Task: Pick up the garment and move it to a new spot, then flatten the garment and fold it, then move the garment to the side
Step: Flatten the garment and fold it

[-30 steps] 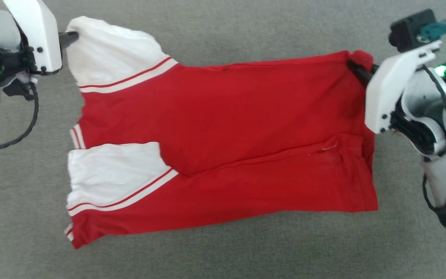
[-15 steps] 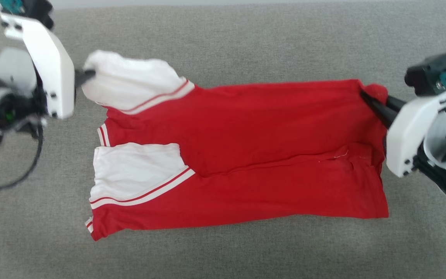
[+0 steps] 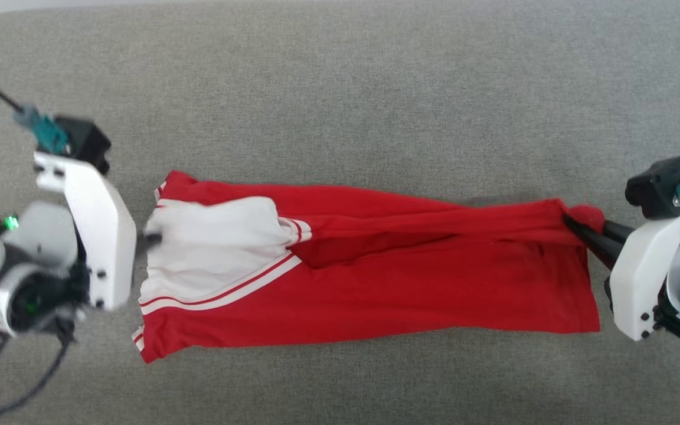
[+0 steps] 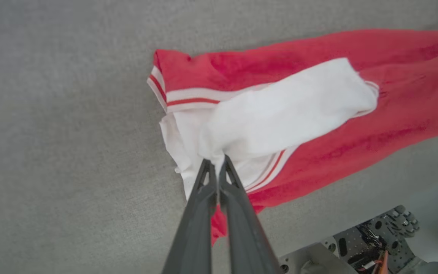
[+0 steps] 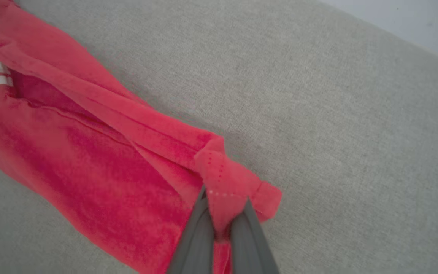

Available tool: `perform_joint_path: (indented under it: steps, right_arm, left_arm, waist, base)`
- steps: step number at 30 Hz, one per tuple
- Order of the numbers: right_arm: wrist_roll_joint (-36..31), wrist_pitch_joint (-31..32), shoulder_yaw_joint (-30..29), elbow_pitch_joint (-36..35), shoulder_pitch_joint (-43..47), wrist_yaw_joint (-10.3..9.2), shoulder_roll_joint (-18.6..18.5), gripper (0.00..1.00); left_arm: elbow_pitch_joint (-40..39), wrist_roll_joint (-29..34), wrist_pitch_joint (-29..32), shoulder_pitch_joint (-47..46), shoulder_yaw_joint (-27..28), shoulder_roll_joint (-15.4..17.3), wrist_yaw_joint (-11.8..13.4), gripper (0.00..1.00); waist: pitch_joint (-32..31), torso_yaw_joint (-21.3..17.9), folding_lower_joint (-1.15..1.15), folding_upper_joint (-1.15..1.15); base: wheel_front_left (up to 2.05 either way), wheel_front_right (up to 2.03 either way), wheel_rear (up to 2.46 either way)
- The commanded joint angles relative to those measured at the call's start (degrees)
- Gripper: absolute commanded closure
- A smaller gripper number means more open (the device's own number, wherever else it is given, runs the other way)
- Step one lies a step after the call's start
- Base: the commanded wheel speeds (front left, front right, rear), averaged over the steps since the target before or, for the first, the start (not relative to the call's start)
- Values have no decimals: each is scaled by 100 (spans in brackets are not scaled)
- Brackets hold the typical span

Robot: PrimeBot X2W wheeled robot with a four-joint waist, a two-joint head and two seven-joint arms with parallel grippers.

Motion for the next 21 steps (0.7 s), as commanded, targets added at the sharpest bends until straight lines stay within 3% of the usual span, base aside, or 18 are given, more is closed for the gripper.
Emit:
perform_joint_path:
  steps: [1, 4, 9, 10, 11, 12, 13, 17, 21]
  right_arm:
    - [42, 24, -24, 36, 90, -2, 8, 100]
    - [99, 42, -34, 173, 187, -2, 112, 100]
    - [86, 96, 90, 488, 138, -2, 242, 100]
    - [93, 86, 133, 543, 103, -2, 278, 91]
    - [22, 92, 193, 661, 26, -2, 315, 28]
    - [36, 134, 226, 719, 18, -2, 366, 0]
    - [8, 148, 251, 760, -10, -2, 381, 0]
    - [-12, 175, 253, 807, -43, -2, 447, 0]
    - [80, 175, 125, 728, 82, -2, 478, 0]
  left_arm:
    - [-62, -114, -40, 143, -10, 5, 58, 100]
    - [-93, -188, -137, 415, -86, -1, 148, 100]
    - [249, -235, -311, 727, -237, -240, 29, 100]
    - [370, -242, -354, 775, -259, -308, -8, 100]
    - [628, -280, -426, 845, -275, -433, -47, 97]
    - [742, -270, -478, 853, -278, -481, -65, 77]
    - [847, -274, -545, 869, -260, -535, -94, 55]
    - [1123, -206, -818, 926, -206, -650, -199, 0]
    - [1174, -119, -1286, 963, -53, -656, -317, 0]
  waist:
    - [11, 1, 0, 0]
    - [34, 0, 0, 0]
    - [79, 10, 0, 0]
    - [84, 7, 0, 0]
    - [88, 3, 0, 0]
    - [81, -1, 0, 0]
    - [72, -5, 0, 0]
    - [10, -12, 0, 0]
    - [-90, -13, 0, 0]
  base:
    - [0, 0, 0]
    - [0, 0, 0]
    - [0, 0, 0]
    - [0, 0, 0]
    - [0, 0, 0]
    - [0, 0, 0]
    - [0, 0, 0]
    - [0, 0, 0]
    - [0, 0, 0]
